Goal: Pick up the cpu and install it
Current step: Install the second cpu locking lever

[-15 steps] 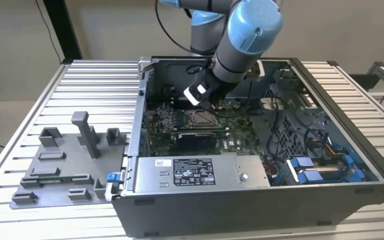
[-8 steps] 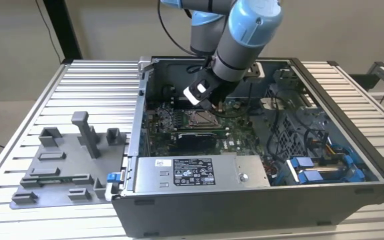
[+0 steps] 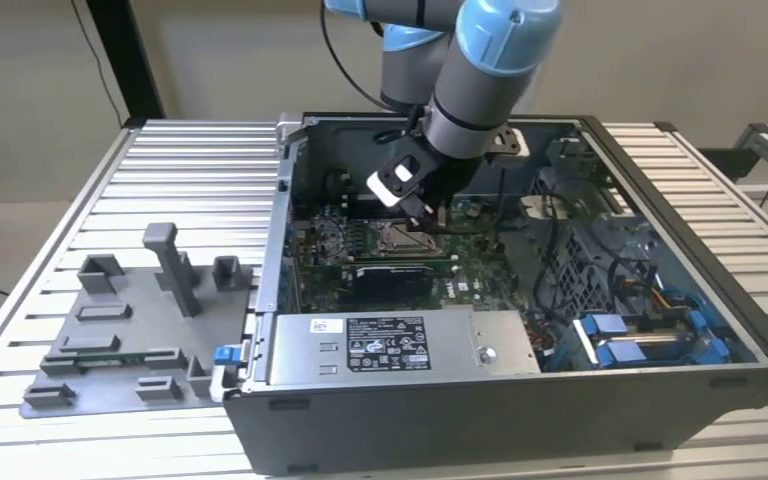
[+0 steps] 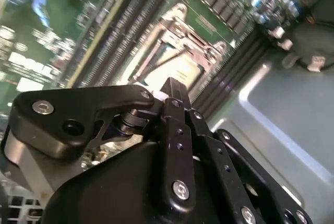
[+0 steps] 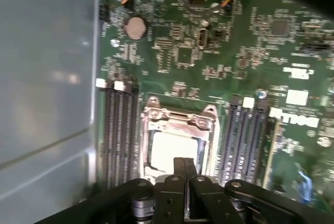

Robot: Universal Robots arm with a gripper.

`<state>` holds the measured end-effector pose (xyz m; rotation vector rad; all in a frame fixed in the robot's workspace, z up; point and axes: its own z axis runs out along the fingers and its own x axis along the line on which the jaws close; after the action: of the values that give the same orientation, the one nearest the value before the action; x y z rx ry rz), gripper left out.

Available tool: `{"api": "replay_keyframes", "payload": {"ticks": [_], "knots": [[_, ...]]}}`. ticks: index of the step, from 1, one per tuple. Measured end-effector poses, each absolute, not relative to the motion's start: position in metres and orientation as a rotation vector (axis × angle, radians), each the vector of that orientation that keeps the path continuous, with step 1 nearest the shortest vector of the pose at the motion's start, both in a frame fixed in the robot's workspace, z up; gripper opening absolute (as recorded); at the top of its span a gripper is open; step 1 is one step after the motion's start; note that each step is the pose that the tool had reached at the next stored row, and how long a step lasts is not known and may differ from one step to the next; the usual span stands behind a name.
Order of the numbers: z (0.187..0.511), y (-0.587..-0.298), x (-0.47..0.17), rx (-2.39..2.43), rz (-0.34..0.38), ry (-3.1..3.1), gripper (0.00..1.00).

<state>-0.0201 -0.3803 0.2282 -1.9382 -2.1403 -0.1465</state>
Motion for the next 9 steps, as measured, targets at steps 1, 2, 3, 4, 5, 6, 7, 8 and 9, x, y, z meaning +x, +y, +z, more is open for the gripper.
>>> {"api": "replay_keyframes", "payload": {"ticks": [1, 2, 3, 4, 5, 6, 7, 8, 9], "knots": [[0.23, -0.38, -0.02, -1.943, -0.138, -2.145, 0.0], [0.233, -0.38, -0.02, -1.944, -0.133, -2.147, 0.0], [0.236, -0.38, -0.02, -1.945, -0.129, -2.15, 0.0], [0.239, -0.38, -0.02, -1.948, -0.124, -2.152, 0.0], [0.24, -0.38, -0.019, -1.952, -0.117, -2.155, 0.0], [0.24, -0.38, -0.019, -1.957, -0.107, -2.159, 0.0], [0.241, -0.38, -0.019, -1.965, -0.092, -2.166, 0.0], [0.241, -0.38, -0.019, -1.973, -0.074, -2.174, 0.0], [0.241, -0.38, -0.019, -1.982, -0.055, -2.182, 0.0]]}}
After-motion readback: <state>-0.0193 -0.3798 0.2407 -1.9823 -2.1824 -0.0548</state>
